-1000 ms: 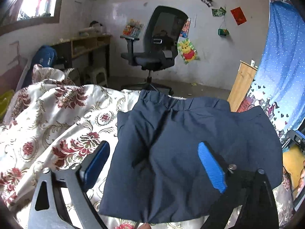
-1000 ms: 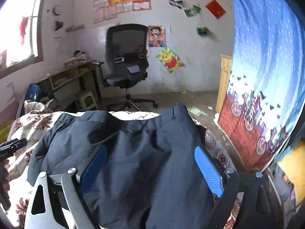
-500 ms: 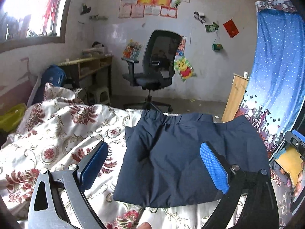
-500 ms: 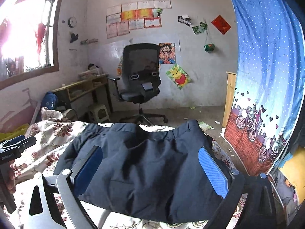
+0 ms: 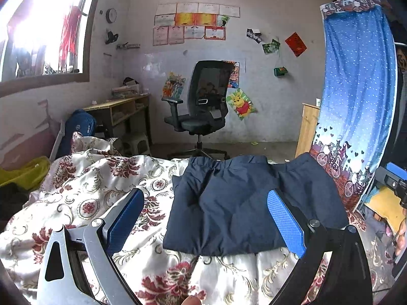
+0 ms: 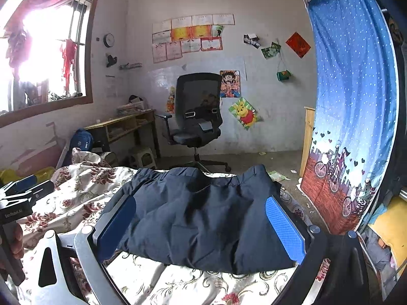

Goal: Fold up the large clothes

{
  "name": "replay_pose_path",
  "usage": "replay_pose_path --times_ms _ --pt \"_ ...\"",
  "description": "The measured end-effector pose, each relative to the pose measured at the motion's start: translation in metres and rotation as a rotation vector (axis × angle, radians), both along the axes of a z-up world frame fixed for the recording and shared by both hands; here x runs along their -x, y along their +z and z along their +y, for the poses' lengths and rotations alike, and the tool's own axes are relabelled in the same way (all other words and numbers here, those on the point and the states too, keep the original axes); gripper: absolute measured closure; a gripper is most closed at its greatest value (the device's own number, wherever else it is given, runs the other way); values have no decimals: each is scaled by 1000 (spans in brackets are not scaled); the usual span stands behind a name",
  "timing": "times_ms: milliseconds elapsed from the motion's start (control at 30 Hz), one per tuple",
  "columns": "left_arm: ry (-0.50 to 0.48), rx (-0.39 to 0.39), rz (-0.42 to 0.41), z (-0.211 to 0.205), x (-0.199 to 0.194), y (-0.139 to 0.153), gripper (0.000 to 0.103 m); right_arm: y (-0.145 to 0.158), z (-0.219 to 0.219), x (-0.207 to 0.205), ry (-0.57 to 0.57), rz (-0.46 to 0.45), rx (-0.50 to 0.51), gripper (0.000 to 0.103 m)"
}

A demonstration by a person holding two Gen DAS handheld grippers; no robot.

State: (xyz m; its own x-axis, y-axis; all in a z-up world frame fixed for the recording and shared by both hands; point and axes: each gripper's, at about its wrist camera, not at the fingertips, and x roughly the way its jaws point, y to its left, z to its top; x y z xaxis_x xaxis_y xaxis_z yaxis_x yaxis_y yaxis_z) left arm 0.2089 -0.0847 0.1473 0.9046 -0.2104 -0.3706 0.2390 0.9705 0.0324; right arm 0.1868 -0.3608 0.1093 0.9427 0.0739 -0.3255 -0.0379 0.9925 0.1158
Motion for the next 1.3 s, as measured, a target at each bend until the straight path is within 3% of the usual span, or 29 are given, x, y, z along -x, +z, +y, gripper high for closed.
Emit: replay_pose_path --times_ms 400,467,600,967,1300 --pt "-9 22 -18 1 68 1 8 6 19 69 18 -44 40 0" --pt "-10 24 -12 2 78 -1 1 4 23 79 20 -47 52 0" --pt "-3 17 -17 2 96 -6 1 -3 26 98 18 -45 52 0" --pt "10 -10 7 3 125 -32 1 -29 40 125 -19 -8 47 0" --pt "36 -40 19 2 139 -65 1 -66 45 131 -30 85 10 0"
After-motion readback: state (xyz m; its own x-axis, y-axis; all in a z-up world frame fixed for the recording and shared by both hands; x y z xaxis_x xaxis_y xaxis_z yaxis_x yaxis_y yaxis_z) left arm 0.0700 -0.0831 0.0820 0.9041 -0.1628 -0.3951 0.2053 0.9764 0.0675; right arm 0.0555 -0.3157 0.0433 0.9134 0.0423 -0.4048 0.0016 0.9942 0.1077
